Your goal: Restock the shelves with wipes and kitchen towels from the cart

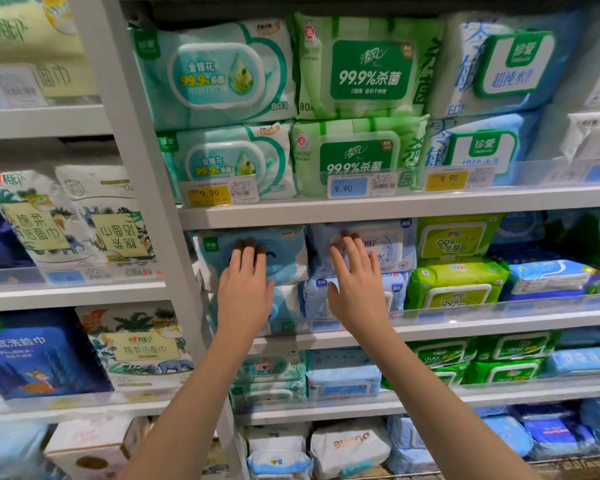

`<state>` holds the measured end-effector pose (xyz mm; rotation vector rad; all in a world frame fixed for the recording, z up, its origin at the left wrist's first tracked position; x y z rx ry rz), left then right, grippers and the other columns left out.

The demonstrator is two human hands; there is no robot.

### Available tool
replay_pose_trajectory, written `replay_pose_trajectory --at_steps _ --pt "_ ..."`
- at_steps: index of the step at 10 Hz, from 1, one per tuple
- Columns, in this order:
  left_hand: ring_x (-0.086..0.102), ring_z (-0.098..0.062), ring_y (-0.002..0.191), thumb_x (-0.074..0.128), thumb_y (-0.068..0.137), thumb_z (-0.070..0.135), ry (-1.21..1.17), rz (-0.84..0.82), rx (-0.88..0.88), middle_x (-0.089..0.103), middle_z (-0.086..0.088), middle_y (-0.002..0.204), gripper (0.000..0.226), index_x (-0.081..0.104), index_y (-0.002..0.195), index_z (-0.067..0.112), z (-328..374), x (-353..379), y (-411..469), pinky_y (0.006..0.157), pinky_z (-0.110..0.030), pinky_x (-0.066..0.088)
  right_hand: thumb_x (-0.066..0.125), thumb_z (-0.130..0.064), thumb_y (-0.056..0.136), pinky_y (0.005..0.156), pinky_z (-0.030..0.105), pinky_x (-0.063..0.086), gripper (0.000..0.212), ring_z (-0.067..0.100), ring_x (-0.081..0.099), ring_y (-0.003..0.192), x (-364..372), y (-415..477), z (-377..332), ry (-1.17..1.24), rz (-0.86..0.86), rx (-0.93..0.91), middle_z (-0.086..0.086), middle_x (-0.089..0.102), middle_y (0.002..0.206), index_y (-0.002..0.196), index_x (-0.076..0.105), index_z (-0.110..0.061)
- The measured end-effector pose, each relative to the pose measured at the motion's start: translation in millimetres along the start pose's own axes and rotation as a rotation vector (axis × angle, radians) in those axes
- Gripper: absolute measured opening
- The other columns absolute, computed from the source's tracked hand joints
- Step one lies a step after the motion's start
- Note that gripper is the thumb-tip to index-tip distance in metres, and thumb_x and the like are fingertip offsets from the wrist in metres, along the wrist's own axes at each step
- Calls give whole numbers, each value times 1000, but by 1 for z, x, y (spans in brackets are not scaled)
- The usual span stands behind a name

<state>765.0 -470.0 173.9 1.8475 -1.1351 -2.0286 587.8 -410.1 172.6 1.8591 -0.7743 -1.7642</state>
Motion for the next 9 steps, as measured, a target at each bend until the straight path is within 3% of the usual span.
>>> replay_pose_trajectory --at_steps 3,5,6,7,8,9 --pt "50 -40 120 73 78 20 -19 -26 -64 55 -21 125 50 58 120 -1 6 0 -4 81 -48 50 85 -9 55 98 63 36 70 39 47 129 0 -13 11 59 -51 -43 19 49 140 121 62 -2" --pt "49 -38 124 63 90 18 -154 -17 -193 51 -22 135 41 58 126 -1 21 -9 -7 99 -54 39 71 -10 78 113 58 20 62 33 24 144 -5 -19 27 240 -155 -103 11 29 155 136 49 -5" --pt "49 -34 121 55 95 20 -305 -33 -243 53 -16 133 37 58 126 0 35 -22 -2 101 -48 37 64 -14 88 118 50 14 58 25 19 146 -21 -12 37 352 -220 -136 5 24 157 142 42 -10" --pt "54 -27 110 51 97 22 -522 -58 -302 61 -9 118 29 64 116 5 54 -40 -1 94 -41 42 61 -17 92 115 35 23 48 21 30 140 -48 -7 46 540 -255 -85 4 35 152 137 48 -11" --pt "57 -20 94 48 98 24 -747 -62 -403 64 -4 101 24 67 103 10 75 -63 -4 83 -34 46 59 -22 94 102 17 30 37 13 47 126 -71 -5 56 692 -290 2 -1 54 137 130 57 -14" --pt "62 -24 88 49 98 24 -996 -107 -488 69 -7 92 21 68 91 16 93 -75 -11 82 -37 48 62 -20 92 94 27 48 22 5 61 102 -88 -7 74 955 -359 159 -7 68 108 113 67 -16"
Point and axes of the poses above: each hand's wrist, its own y-axis towards the middle knuckle, its own x-axis out of the palm, z = x × y, the point moved 3 cm from there along y, towards the middle knuckle
